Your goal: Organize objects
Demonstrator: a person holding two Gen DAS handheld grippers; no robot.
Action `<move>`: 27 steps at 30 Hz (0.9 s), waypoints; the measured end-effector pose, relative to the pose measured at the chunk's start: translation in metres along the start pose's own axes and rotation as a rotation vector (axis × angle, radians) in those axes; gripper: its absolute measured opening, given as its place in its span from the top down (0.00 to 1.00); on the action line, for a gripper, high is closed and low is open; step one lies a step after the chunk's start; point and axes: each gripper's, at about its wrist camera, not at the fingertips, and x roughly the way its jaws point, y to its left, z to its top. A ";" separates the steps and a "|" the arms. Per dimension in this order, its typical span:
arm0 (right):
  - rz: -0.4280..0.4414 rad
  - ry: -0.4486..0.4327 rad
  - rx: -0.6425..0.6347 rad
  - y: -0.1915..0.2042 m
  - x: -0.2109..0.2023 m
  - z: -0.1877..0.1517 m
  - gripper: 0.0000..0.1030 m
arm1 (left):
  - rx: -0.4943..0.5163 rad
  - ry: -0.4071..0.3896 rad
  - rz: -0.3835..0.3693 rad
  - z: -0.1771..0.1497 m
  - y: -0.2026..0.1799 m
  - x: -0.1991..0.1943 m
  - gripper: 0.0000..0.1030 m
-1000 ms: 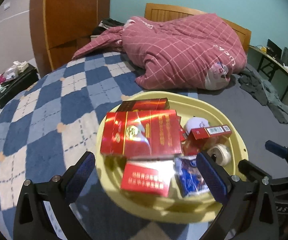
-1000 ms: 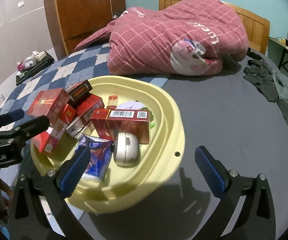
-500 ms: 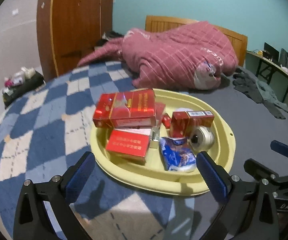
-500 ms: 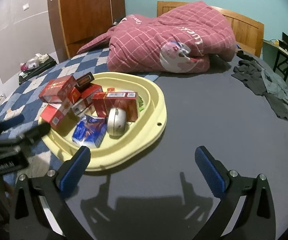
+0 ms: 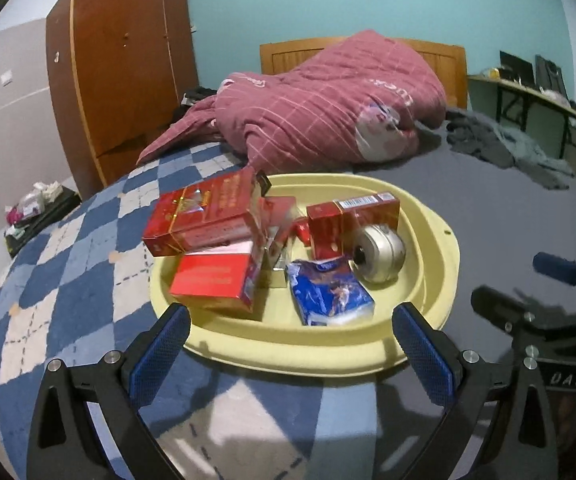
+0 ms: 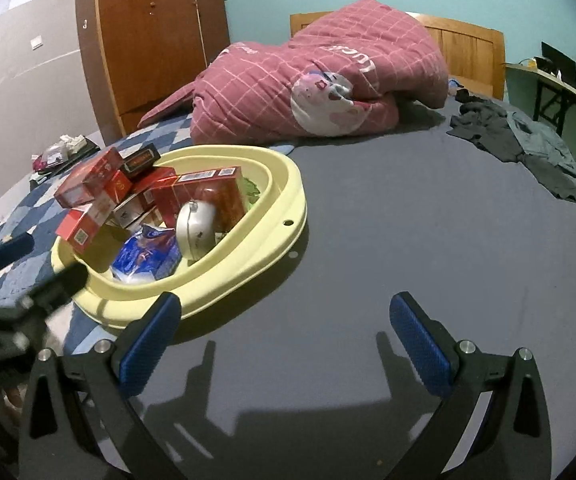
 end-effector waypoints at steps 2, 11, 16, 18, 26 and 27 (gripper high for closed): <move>0.007 0.028 0.004 -0.001 0.005 0.000 0.00 | -0.013 0.027 0.009 0.000 0.001 0.004 0.00; -0.009 0.055 -0.034 0.006 0.010 -0.002 0.00 | -0.093 0.088 0.020 0.005 0.013 0.020 0.00; -0.012 0.056 -0.021 0.003 0.010 -0.002 0.00 | -0.099 0.091 0.012 0.006 0.013 0.022 0.00; -0.013 0.055 -0.024 0.004 0.009 -0.002 0.00 | -0.104 0.092 0.009 0.005 0.014 0.023 0.00; -0.021 0.065 -0.018 0.003 0.012 -0.002 0.00 | -0.098 0.090 0.008 0.004 0.015 0.025 0.00; -0.021 0.063 -0.019 0.003 0.012 -0.002 0.00 | -0.097 0.089 0.008 0.004 0.015 0.025 0.00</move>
